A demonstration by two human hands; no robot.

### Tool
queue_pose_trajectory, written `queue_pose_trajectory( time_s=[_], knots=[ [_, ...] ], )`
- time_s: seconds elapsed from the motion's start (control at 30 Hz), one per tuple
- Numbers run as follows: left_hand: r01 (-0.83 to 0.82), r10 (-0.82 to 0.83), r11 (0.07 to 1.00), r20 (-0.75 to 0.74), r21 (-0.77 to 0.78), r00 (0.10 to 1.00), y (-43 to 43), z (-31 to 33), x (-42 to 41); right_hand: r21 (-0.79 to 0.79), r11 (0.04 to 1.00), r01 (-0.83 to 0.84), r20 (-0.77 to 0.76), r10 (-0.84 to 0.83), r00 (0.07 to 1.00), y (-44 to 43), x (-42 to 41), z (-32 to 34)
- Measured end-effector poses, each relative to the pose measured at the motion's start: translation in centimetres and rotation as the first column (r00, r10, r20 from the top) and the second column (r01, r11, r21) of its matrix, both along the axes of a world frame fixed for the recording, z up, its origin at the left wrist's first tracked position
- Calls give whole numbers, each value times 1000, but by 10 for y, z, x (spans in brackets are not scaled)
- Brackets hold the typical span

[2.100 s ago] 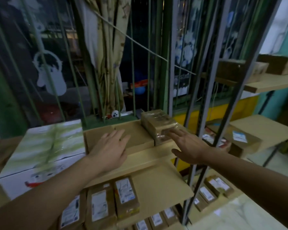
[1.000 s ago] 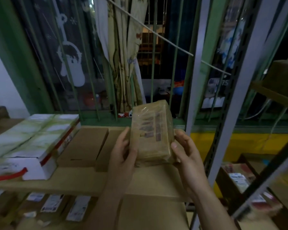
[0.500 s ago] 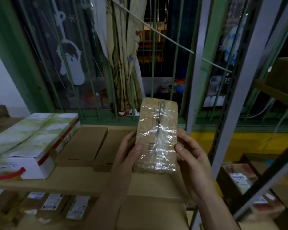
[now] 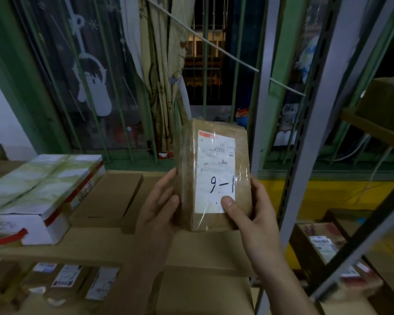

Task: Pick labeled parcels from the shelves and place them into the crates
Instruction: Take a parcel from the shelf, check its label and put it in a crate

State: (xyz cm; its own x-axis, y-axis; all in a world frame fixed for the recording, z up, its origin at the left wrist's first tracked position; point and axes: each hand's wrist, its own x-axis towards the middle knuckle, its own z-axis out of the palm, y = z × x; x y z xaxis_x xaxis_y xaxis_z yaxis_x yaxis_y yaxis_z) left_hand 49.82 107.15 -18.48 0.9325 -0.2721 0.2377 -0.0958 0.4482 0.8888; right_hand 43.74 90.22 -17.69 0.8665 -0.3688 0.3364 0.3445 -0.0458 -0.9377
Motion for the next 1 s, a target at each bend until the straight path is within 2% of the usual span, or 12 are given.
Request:
queue_pose_trajectory(
  time_s=[0.23,0.33,0.4,0.47,0.57,0.7,0.77,0.9,1.0],
  knots=[
    [-74,77,996,-62,53,995,-5,2,-3,-35,999,31,-8,-32,999,-4,-2,-7],
    [-103,102,974,15,204,995,-8,-1,-8,-84,995,49,-39,-53,998,-4,-4,-7],
    [-106,108,957,7,270,994,-15,-1,-8,-160,987,8,-101,-24,995,-6,-4,-8],
    [-42,66,947,-66,317,996,-24,-2,-1,-294,952,-81,-189,26,982,-8,-3,-11],
    [-26,101,951,-230,307,968,-35,-9,22,-518,851,-87,-251,-54,966,-15,4,-16],
    [15,92,943,-306,331,948,-52,-20,37,-591,806,-39,-301,-176,937,-26,17,-20],
    [27,104,919,-308,393,946,-58,-25,39,-603,798,-11,-341,-245,908,-30,22,-21],
    [31,105,900,-285,436,953,-64,-32,43,-610,793,-11,-366,-270,891,-34,29,-21],
    [17,87,863,-182,505,979,-61,-23,38,-643,766,-1,-371,-310,875,-34,29,-19]
  ],
)
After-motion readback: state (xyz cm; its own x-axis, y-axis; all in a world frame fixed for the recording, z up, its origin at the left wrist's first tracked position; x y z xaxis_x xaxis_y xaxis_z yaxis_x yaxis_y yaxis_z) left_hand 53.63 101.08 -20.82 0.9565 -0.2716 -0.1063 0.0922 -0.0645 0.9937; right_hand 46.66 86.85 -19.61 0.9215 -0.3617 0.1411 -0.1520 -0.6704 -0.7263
